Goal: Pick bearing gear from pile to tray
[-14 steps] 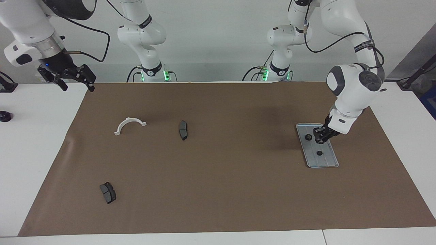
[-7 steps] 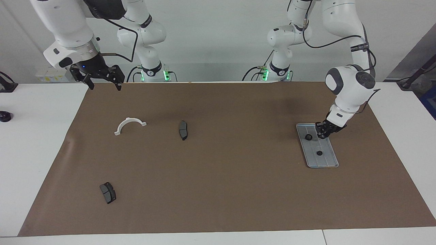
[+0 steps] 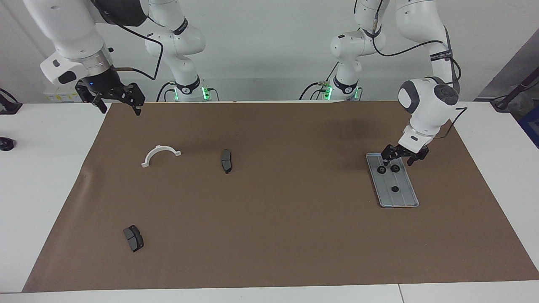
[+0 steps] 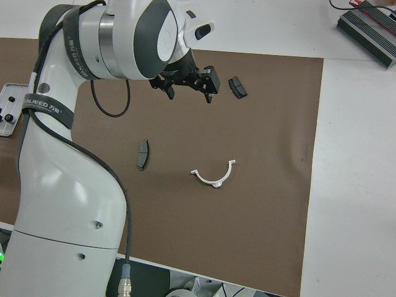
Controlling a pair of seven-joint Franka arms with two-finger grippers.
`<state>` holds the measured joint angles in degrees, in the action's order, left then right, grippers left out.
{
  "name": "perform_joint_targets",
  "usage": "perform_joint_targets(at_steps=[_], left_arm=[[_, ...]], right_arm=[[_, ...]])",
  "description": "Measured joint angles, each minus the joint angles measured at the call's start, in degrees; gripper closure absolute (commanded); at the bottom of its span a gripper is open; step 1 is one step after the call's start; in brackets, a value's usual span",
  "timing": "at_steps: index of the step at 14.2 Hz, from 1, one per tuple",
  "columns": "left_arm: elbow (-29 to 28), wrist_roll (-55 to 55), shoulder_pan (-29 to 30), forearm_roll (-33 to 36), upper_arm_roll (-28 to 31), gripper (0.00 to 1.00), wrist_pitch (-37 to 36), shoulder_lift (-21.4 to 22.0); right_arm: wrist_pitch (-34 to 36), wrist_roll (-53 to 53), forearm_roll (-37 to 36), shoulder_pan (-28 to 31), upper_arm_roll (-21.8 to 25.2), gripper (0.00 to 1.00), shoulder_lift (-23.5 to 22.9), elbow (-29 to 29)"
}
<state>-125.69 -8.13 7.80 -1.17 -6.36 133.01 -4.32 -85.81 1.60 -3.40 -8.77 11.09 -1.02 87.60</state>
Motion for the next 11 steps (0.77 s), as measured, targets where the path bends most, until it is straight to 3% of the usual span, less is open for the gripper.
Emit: perform_joint_targets(at_steps=[8, 11], left_arm=[[5.37, 7.80, -9.69, 0.56, -0.42, 0.00, -12.27, 3.69], [12.13, 9.41, -10.61, 1.07, -0.43, 0.00, -20.44, 4.49]], right_arm=[[-0.03, -0.17, 0.03, -0.28, -0.22, 0.00, -2.61, -1.81], [-0.03, -0.17, 0.03, 0.72, -0.86, 0.00, -2.61, -1.78]])
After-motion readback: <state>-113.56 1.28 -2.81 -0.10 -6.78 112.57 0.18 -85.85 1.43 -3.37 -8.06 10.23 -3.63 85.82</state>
